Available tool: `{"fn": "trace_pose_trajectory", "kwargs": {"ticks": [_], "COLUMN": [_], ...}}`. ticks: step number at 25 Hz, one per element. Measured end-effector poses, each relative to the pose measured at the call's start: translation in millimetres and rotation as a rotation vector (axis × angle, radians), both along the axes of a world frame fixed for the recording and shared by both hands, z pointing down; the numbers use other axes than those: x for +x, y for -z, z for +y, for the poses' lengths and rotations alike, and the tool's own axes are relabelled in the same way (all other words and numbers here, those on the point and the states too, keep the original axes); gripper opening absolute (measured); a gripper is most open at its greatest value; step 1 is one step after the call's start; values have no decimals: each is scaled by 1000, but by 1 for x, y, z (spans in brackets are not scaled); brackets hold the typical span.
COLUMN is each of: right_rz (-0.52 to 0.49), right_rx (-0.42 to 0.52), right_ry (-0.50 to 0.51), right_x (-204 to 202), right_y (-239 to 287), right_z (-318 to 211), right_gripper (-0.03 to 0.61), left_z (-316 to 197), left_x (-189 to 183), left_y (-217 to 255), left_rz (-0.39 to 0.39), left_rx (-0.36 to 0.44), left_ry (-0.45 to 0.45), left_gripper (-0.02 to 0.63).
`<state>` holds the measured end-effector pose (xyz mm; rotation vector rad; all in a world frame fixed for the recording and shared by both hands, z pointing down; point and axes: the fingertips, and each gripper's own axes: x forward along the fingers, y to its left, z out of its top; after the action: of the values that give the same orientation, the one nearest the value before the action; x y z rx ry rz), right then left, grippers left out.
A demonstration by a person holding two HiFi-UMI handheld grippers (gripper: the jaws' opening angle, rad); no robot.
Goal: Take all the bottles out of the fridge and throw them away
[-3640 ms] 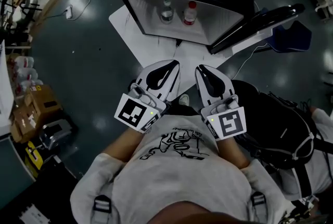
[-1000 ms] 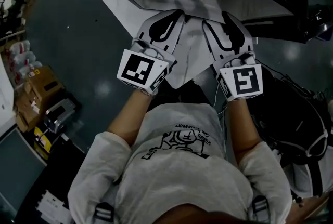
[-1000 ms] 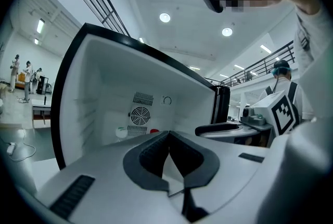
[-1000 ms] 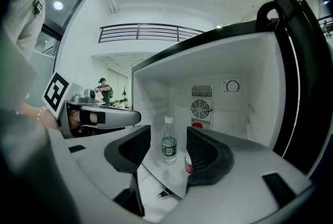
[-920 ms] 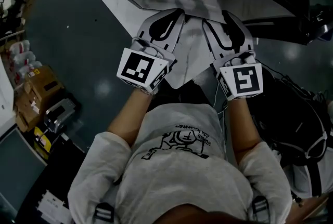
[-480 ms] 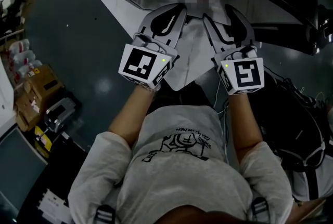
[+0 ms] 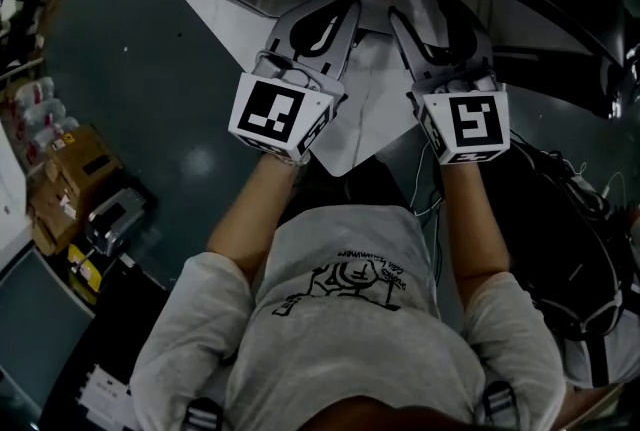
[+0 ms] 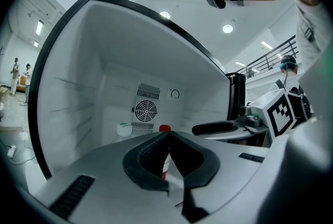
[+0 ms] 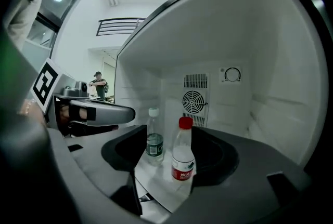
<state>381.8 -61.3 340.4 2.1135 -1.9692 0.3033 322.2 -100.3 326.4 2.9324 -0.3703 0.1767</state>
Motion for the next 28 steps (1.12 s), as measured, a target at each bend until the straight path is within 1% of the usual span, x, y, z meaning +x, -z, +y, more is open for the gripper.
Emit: {"fn": "trace_pose_trajectory", "kwargs": {"ticks": [9, 15, 21, 28], "right_rz": [5, 11, 17, 12], "right_rx": [-11, -15, -18, -25], "right_ry": [-10, -15, -19, -22], "right_x": [23, 27, 25, 31], "right_y": [-23, -34, -22, -38], "right_z": [-18, -26, -32, -42], "right_gripper": [264, 273, 282, 295], "left_z": [-13, -18, -21, -29], "left_x": [18, 21, 16, 20], "left_y": [-23, -30, -18, -31], "left_rz": [-19, -24, -22, -31], "left_rx": [3, 13, 18, 21], "left_ry": [13, 21, 28, 37], "left_gripper": [15, 15, 15, 15]}}
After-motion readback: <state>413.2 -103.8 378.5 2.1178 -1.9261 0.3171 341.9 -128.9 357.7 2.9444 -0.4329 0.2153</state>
